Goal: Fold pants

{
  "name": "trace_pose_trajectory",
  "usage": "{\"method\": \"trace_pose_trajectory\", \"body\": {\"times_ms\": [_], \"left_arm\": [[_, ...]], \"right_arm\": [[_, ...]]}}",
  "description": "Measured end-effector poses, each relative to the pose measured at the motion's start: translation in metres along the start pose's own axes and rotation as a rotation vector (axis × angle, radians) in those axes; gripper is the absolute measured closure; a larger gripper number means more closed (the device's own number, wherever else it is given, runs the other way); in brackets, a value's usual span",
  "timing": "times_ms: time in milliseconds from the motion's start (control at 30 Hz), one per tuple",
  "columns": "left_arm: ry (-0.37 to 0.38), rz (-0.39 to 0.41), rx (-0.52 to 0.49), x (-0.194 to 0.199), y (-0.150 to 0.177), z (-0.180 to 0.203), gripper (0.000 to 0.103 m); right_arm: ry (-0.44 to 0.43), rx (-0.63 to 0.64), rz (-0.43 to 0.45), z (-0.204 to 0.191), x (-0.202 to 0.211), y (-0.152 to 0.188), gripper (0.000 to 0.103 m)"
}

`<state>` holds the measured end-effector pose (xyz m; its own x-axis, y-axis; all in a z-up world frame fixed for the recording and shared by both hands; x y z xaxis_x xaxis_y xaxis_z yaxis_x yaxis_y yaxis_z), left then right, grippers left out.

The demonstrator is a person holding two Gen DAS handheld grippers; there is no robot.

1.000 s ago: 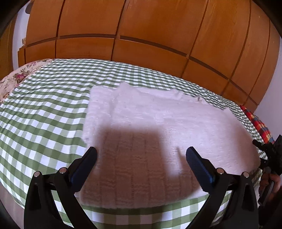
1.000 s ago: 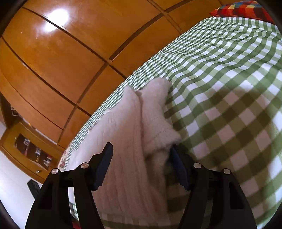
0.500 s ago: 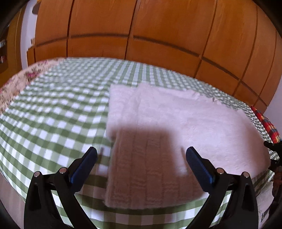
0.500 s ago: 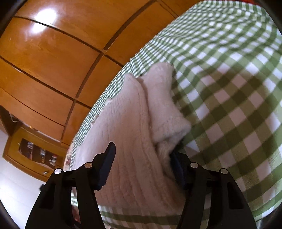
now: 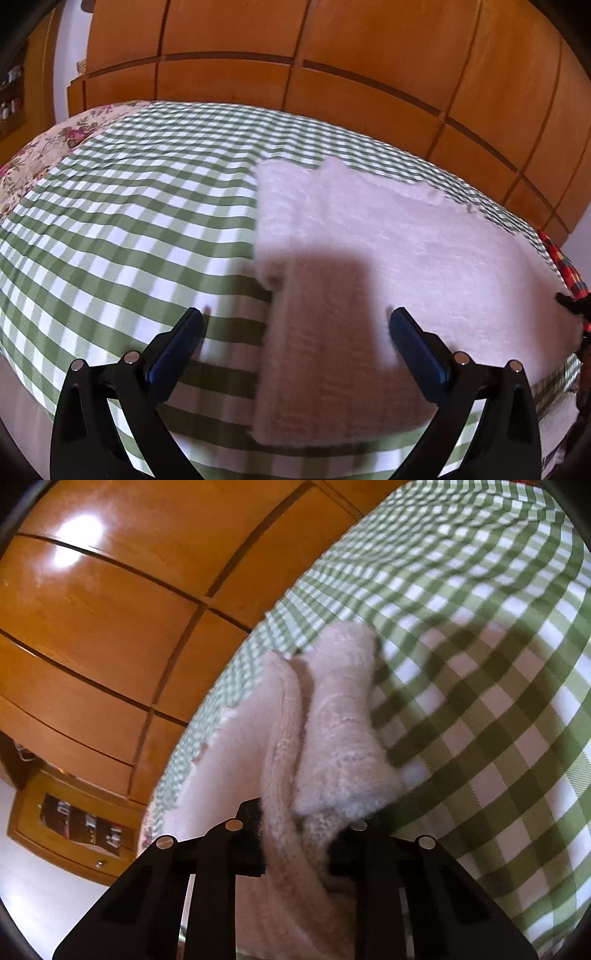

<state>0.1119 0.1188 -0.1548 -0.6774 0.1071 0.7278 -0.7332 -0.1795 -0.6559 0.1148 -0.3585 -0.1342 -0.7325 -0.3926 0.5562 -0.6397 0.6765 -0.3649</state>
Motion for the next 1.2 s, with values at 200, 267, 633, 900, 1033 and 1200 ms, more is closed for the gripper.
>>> {"method": "trace_pose_trajectory", "body": {"times_ms": [200, 267, 633, 900, 1033, 1200], "left_arm": [[-0.011, 0.014, 0.014, 0.0, -0.001, -0.013, 0.002], [-0.009, 0.013, 0.017, -0.001, 0.0, -0.017, 0.002], [0.021, 0.035, 0.039, 0.004, 0.003, -0.03, 0.002], [0.034, 0.027, 0.018, 0.003, 0.006, -0.032, 0.002], [0.052, 0.028, 0.039, 0.007, 0.007, -0.033, 0.002], [0.063, 0.038, 0.04, 0.014, 0.012, -0.036, 0.002]], "right_arm": [[-0.065, 0.067, 0.018, -0.061, 0.013, -0.006, 0.083], [-0.09, 0.086, 0.018, -0.08, 0.015, -0.006, 0.083], [-0.183, 0.202, -0.041, -0.184, -0.007, 0.017, 0.083], [-0.198, 0.403, -0.156, -0.259, -0.073, 0.069, 0.083], [-0.148, 0.538, -0.217, -0.278, -0.116, 0.112, 0.083], [-0.031, 0.692, -0.292, -0.272, -0.169, 0.166, 0.083]]}}
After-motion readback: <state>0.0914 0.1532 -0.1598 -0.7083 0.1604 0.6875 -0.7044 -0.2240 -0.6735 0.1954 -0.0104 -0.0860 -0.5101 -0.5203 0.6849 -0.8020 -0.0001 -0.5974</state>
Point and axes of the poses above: each gripper's, at about its wrist camera, not at the fingertips, and x roughly against the way its jaws point, z to its right, y to its underside, the point moved 7 cm from there along -x, roughly the way its jaws point, and after that the axes turned 1 degree about -y, right-handed, at the moved point
